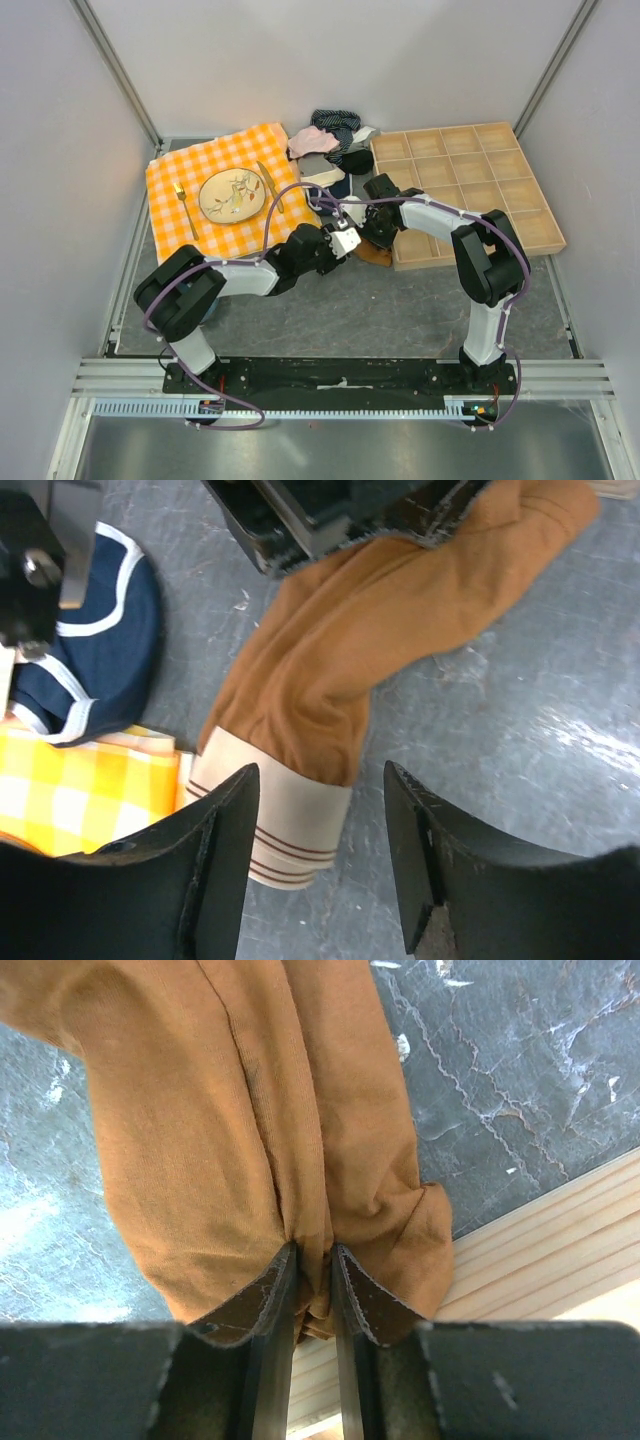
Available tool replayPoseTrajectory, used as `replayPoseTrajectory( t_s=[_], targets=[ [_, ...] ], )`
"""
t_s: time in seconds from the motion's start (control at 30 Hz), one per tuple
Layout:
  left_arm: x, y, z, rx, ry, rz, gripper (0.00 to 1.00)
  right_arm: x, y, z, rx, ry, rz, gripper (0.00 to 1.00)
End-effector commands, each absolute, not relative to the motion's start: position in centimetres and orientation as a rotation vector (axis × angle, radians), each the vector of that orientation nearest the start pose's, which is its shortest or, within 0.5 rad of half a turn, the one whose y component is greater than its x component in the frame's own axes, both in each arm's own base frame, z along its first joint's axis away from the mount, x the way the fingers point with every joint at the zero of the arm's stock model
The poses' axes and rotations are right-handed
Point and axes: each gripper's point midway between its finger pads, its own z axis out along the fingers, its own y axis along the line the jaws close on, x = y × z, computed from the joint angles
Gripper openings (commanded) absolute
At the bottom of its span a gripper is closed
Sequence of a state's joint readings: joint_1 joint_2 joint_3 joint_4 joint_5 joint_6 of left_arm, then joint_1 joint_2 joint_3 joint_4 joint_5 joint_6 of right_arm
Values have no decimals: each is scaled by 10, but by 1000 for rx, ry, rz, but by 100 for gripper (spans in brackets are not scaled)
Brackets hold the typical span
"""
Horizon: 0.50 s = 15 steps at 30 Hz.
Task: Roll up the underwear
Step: Fold the underwear at the center of the board.
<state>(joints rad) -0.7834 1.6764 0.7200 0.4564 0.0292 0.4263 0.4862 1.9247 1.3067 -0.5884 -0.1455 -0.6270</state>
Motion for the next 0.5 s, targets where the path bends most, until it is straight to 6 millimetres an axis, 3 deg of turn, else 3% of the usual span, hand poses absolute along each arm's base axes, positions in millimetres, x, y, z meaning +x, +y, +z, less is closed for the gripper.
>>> replayPoseTrajectory(
  t_s=[0.0, 0.33, 0.47],
  targets=[
    [336, -306, 59, 1217, 1694, -148, 58, 338, 187, 4, -1545, 2393, 217, 28],
    [324, -301, 65, 1181, 1818, -91, 59, 336, 189, 5, -1553, 2388, 236, 28],
    [324, -292, 58, 1197, 1857, 16, 59, 335, 189, 5, -1554, 2390, 241, 28]
  ],
)
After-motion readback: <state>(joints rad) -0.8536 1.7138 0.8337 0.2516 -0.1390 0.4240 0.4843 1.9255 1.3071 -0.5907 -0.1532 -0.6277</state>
